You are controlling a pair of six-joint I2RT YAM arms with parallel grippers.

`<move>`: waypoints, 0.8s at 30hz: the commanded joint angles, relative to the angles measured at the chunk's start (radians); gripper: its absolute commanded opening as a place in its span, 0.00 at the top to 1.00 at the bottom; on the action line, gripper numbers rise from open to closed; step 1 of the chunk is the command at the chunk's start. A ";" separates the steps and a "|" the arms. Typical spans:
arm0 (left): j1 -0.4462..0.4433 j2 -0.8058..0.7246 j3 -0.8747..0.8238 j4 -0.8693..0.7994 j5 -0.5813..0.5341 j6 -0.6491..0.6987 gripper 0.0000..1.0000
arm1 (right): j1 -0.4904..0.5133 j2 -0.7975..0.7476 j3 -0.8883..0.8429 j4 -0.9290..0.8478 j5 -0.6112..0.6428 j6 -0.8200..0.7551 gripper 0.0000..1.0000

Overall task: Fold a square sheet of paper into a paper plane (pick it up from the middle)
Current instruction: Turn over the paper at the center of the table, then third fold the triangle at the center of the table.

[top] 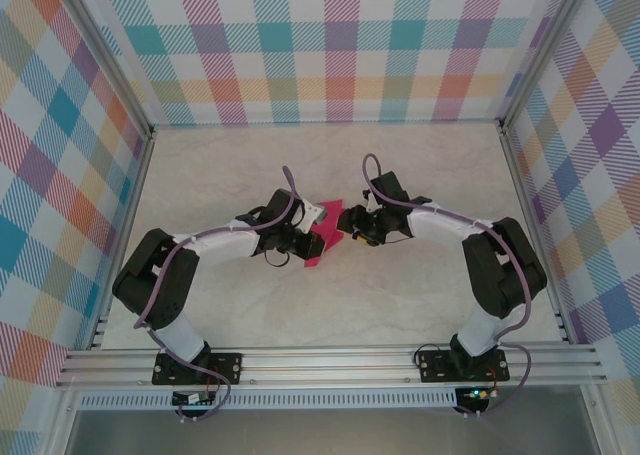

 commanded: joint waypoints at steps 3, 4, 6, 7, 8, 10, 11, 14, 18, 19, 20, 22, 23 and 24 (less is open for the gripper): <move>-0.012 -0.047 -0.023 0.001 0.030 0.059 0.96 | -0.004 0.051 0.107 -0.078 -0.044 0.149 0.40; -0.012 -0.047 -0.025 0.004 0.033 0.063 0.96 | -0.003 0.068 0.121 -0.085 -0.049 0.162 0.40; -0.012 -0.047 -0.032 0.014 0.038 0.066 0.96 | -0.003 0.102 0.153 -0.108 -0.049 0.179 0.42; -0.013 -0.047 -0.032 0.015 0.039 0.068 0.96 | -0.003 0.121 0.167 -0.112 -0.053 0.184 0.43; -0.012 -0.047 -0.034 0.015 0.037 0.067 0.96 | -0.003 0.135 0.178 -0.118 -0.055 0.188 0.44; -0.012 -0.054 -0.038 0.020 0.032 0.069 0.96 | -0.003 0.164 0.199 -0.128 -0.066 0.196 0.46; -0.012 -0.057 -0.041 0.023 0.034 0.069 0.96 | -0.003 0.174 0.204 -0.125 -0.073 0.202 0.48; -0.012 -0.065 -0.045 0.037 0.029 0.065 0.96 | -0.002 0.205 0.220 -0.115 -0.108 0.216 0.55; -0.013 -0.072 -0.057 0.065 0.022 0.052 0.96 | -0.002 0.223 0.214 -0.084 -0.136 0.251 0.69; -0.012 -0.078 -0.064 0.078 0.019 0.047 0.95 | -0.002 0.220 0.208 -0.074 -0.138 0.265 0.74; -0.012 -0.085 -0.075 0.095 0.017 0.038 0.93 | -0.003 0.217 0.203 -0.061 -0.139 0.278 0.79; -0.012 -0.108 -0.103 0.143 0.010 0.017 0.84 | -0.003 0.205 0.183 -0.035 -0.134 0.310 0.90; -0.013 -0.118 -0.116 0.161 0.001 0.003 0.78 | -0.005 0.201 0.176 -0.026 -0.132 0.323 0.93; -0.013 -0.132 -0.133 0.190 -0.008 -0.010 0.72 | -0.007 0.196 0.165 -0.012 -0.134 0.342 0.96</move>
